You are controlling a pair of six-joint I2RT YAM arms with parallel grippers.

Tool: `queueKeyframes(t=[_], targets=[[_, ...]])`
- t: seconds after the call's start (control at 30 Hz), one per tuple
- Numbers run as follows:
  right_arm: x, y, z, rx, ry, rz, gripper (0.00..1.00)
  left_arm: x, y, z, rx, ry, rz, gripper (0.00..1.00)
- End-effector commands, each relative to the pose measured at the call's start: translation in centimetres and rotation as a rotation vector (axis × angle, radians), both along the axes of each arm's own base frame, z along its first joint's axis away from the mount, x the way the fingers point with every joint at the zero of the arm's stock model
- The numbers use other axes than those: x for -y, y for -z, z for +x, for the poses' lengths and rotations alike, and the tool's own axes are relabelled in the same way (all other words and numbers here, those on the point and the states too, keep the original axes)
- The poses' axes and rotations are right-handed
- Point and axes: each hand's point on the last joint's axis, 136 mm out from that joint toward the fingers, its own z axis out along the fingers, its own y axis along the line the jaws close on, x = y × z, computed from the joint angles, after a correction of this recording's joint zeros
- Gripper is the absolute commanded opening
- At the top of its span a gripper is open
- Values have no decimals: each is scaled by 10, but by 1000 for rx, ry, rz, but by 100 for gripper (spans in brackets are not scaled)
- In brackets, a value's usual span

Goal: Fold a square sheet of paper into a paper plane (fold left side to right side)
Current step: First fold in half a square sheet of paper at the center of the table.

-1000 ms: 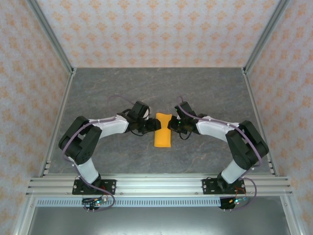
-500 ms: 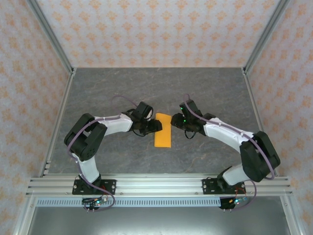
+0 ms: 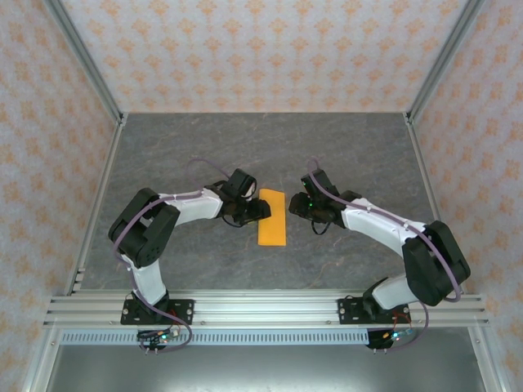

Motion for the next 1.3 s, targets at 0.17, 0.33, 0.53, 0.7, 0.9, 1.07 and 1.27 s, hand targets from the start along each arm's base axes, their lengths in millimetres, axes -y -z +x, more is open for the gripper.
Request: queueKeyframes(t=[0.17, 0.33, 0.53, 0.7, 0.9, 1.07, 1.27], targets=[[8, 4, -2, -8, 4, -39, 47, -9, 18, -7, -34, 10, 93, 47], [7, 3, -2, -8, 2, -34, 47, -10, 19, -8, -39, 10, 98, 46], [6, 3, -3, -11, -1, -27, 47, -11, 21, -8, -42, 10, 99, 46], [5, 3, -3, -11, -1, -24, 47, -10, 21, -7, -44, 7, 99, 46], [5, 2, -3, -12, -1, -22, 47, -10, 24, -6, -54, -1, 103, 48], [5, 2, -3, -12, -2, -20, 47, -9, 26, -6, -59, -2, 102, 48], [3, 4, -3, -17, -8, -14, 47, -10, 27, -7, -61, 1, 107, 46]])
